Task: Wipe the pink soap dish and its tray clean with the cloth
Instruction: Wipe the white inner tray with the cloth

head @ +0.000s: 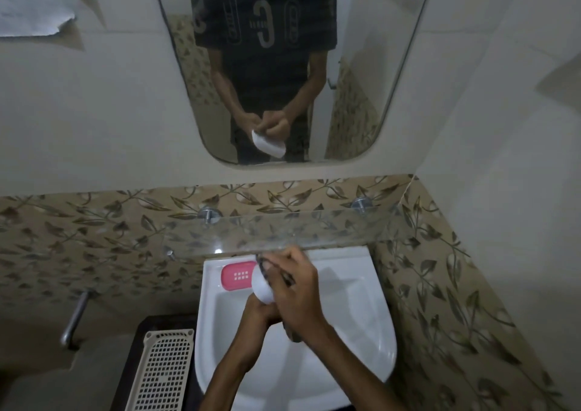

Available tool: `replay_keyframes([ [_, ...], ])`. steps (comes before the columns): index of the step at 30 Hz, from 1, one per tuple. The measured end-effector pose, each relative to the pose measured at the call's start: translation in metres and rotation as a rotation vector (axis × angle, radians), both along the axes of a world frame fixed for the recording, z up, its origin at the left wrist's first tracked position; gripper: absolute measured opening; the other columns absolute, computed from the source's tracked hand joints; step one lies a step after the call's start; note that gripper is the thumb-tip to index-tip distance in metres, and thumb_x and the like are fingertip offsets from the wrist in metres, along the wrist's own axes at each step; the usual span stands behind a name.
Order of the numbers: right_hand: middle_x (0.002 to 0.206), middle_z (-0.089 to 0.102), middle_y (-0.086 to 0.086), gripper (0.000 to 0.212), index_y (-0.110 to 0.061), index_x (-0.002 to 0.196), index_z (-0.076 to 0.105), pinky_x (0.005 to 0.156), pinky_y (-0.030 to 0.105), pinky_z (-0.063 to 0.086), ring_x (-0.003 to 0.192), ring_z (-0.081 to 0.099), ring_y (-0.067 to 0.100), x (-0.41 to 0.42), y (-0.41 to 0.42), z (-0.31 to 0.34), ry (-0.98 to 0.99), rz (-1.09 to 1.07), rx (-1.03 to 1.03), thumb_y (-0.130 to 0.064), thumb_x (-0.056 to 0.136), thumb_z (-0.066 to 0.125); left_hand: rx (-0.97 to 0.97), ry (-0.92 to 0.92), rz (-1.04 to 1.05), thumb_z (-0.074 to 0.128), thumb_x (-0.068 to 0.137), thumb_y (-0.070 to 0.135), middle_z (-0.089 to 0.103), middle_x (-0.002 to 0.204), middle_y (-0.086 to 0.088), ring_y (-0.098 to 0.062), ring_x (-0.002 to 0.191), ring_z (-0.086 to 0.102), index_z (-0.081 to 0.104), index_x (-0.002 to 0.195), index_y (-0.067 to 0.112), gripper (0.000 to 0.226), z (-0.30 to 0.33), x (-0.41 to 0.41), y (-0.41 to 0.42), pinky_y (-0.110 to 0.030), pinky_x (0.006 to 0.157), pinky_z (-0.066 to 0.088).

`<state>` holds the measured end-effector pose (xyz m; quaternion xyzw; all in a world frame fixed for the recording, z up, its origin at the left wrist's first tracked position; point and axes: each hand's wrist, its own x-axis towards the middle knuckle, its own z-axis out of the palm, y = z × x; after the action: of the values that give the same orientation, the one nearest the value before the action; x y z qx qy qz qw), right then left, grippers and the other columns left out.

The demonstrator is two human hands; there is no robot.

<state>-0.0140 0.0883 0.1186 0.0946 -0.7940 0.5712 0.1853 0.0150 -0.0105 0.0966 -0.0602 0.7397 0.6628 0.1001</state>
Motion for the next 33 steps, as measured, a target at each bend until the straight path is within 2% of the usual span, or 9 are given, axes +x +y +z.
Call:
replay_keyframes([
  [2, 0.101, 0.070, 0.007, 0.023, -0.010, 0.113, 0.080, 0.086, 0.032, 0.058, 0.094, 0.069, 0.015, -0.022, 0.011, -0.002, -0.189, -0.112, -0.052, -0.003, 0.097, 0.065, 0.012, 0.005, -0.014, 0.069, 0.066, 0.013, 0.078, 0.087, -0.014, -0.026, 0.085, 0.074, 0.078, 0.089, 0.009, 0.025, 0.003, 0.000, -0.002, -0.034, 0.074, 0.061],
  [5, 0.106, 0.072, 0.007, 0.022, -0.009, 0.112, 0.080, 0.093, 0.042, 0.058, 0.098, 0.070, 0.018, -0.031, 0.018, -0.011, -0.306, -0.173, -0.015, -0.004, 0.097, 0.065, 0.014, -0.048, -0.017, 0.071, 0.072, 0.010, 0.080, 0.102, -0.002, -0.018, 0.097, 0.075, 0.074, 0.110, 0.012, 0.039, -0.001, 0.002, -0.001, -0.033, 0.085, 0.062],
  [8, 0.103, 0.068, -0.010, 0.025, -0.021, 0.110, 0.080, 0.089, 0.031, 0.060, 0.097, 0.069, 0.006, -0.013, 0.003, -0.012, -0.214, -0.148, -0.075, -0.013, 0.095, 0.063, -0.127, -0.051, 0.002, 0.071, 0.084, -0.012, 0.075, 0.074, 0.023, -0.001, 0.081, 0.069, 0.068, 0.086, 0.022, 0.034, 0.000, -0.003, 0.005, -0.011, 0.071, 0.053],
  [12, 0.106, 0.065, -0.013, 0.025, -0.021, 0.114, 0.078, 0.086, 0.020, 0.056, 0.100, 0.068, 0.005, -0.005, 0.001, -0.024, -0.073, -0.092, -0.005, -0.019, 0.095, 0.061, -0.172, -0.190, -0.060, 0.080, 0.084, -0.002, 0.067, 0.103, 0.012, -0.010, 0.105, 0.057, 0.069, 0.105, 0.011, 0.026, 0.003, -0.012, 0.013, -0.008, 0.074, 0.045],
  [15, 0.102, 0.069, -0.004, 0.022, -0.017, 0.110, 0.080, 0.085, 0.029, 0.059, 0.095, 0.069, 0.009, -0.018, 0.026, -0.050, -0.239, -0.204, -0.006, -0.008, 0.094, 0.067, 0.094, -0.244, 0.132, 0.078, 0.045, 0.001, 0.078, 0.075, 0.002, -0.018, 0.073, 0.069, 0.080, 0.072, 0.015, 0.031, -0.008, 0.000, 0.004, -0.022, 0.061, 0.057],
  [17, 0.100, 0.072, 0.001, 0.022, -0.013, 0.108, 0.080, 0.085, 0.034, 0.059, 0.093, 0.071, 0.018, -0.021, 0.047, -0.071, -0.388, -0.284, -0.061, -0.001, 0.093, 0.069, 0.308, -0.246, 0.286, 0.071, 0.035, 0.011, 0.080, 0.082, -0.005, -0.019, 0.075, 0.075, 0.079, 0.087, 0.014, 0.053, -0.013, 0.010, 0.000, -0.036, 0.064, 0.061],
  [21, 0.104, 0.077, 0.006, 0.017, -0.010, 0.107, 0.077, 0.090, 0.034, 0.059, 0.099, 0.073, 0.024, -0.018, 0.085, -0.100, -0.585, -0.373, -0.291, 0.000, 0.096, 0.070, 0.631, -0.268, 0.459, 0.056, 0.048, 0.005, 0.077, 0.092, -0.014, -0.028, 0.085, 0.073, 0.072, 0.100, 0.001, 0.054, -0.019, 0.015, -0.006, -0.043, 0.069, 0.061],
  [26, 0.098, 0.075, 0.008, 0.018, -0.018, 0.098, 0.072, 0.077, 0.031, 0.059, 0.094, 0.071, 0.026, -0.025, 0.116, -0.108, -0.634, -0.509, -0.540, 0.001, 0.096, 0.070, 0.797, -0.350, 0.623, 0.039, 0.056, -0.006, 0.073, 0.101, -0.020, -0.041, 0.107, 0.061, 0.072, 0.094, 0.001, 0.050, -0.032, 0.022, -0.011, -0.060, 0.103, 0.043],
  [33, 0.111, 0.070, 0.014, 0.021, -0.010, 0.122, 0.065, 0.087, 0.045, 0.057, 0.098, 0.068, 0.029, -0.077, 0.139, -0.097, -0.652, -0.552, -0.925, -0.005, 0.102, 0.062, 0.848, -0.429, 0.685, 0.032, 0.060, -0.009, 0.077, 0.105, -0.020, -0.044, 0.115, 0.063, 0.068, 0.114, -0.002, 0.065, -0.050, 0.024, -0.010, -0.059, 0.104, 0.047],
])
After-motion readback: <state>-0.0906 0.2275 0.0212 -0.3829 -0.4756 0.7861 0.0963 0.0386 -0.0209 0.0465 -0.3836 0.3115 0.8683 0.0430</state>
